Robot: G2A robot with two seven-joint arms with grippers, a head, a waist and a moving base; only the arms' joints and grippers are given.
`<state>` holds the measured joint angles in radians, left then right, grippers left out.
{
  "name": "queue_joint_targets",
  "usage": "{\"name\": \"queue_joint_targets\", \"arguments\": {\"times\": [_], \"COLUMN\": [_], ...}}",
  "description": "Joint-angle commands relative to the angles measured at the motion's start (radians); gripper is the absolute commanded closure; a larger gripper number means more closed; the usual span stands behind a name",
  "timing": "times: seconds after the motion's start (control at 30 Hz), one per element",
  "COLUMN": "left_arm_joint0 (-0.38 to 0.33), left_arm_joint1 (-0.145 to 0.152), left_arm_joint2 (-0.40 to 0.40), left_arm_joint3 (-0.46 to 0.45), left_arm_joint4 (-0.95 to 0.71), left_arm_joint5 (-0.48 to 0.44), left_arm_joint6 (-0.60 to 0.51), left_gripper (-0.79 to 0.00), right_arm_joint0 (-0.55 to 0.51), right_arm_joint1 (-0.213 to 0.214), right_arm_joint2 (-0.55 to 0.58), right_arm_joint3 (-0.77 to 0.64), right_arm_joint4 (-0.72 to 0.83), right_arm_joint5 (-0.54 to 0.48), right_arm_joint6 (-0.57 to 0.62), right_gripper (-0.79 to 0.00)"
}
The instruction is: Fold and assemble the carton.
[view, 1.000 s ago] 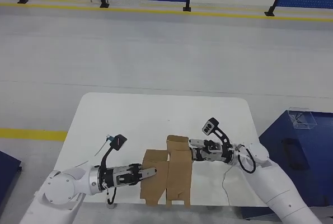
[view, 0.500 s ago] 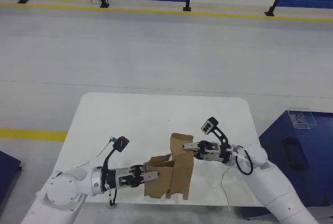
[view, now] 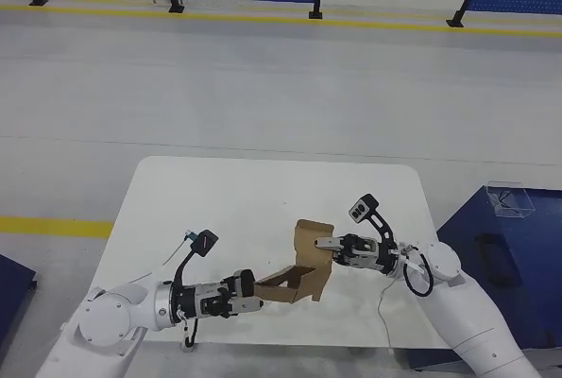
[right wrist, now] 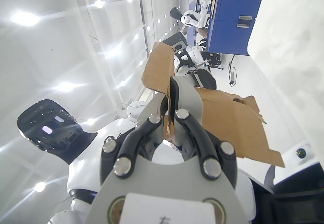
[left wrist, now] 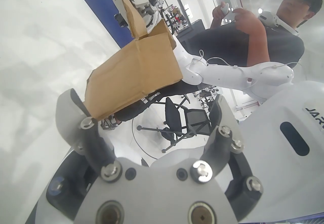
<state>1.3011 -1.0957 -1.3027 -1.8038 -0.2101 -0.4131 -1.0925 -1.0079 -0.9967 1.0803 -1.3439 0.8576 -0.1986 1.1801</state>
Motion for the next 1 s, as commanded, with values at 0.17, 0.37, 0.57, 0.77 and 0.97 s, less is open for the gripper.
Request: {"name": "queue_joint_targets", "arguments": {"times": [0.17, 0.37, 0.57, 0.77, 0.97], "left_arm_joint0": [0.015, 0.007, -0.061, -0.162, -0.164], "left_arm_joint1": [0.001, -0.013, -0.037, -0.063, -0.061], "left_arm_joint2": [0.005, 0.097, 0.238, 0.354, 0.328], "left_arm_joint3": [-0.074, -0.152, -0.159, -0.098, -0.064], "left_arm_joint4": [0.190, 0.427, 0.538, 0.622, 0.620], "left_arm_joint5": [-0.080, -0.189, -0.213, -0.171, -0.186], "left_arm_joint6": [0.106, 0.273, 0.382, 0.414, 0.454], "left_gripper": [-0.785, -0.785, -0.785, -0.785, -0.785], "right_arm_joint0": [-0.028, -0.028, -0.024, -0.028, -0.026], "right_arm_joint1": [-0.005, -0.009, -0.017, -0.027, -0.033], "right_arm_joint2": [0.023, 0.042, 0.048, 0.046, 0.074], "right_arm_joint3": [-0.036, -0.036, -0.024, -0.021, -0.001], "right_arm_joint4": [0.010, 0.012, 0.027, 0.068, 0.127], "right_arm_joint5": [-0.008, -0.009, -0.006, 0.028, 0.060], "right_arm_joint6": [-0.088, -0.102, -0.121, -0.132, -0.149], "right_gripper": [0.000, 0.000, 0.000, 0.000, 0.000]}}
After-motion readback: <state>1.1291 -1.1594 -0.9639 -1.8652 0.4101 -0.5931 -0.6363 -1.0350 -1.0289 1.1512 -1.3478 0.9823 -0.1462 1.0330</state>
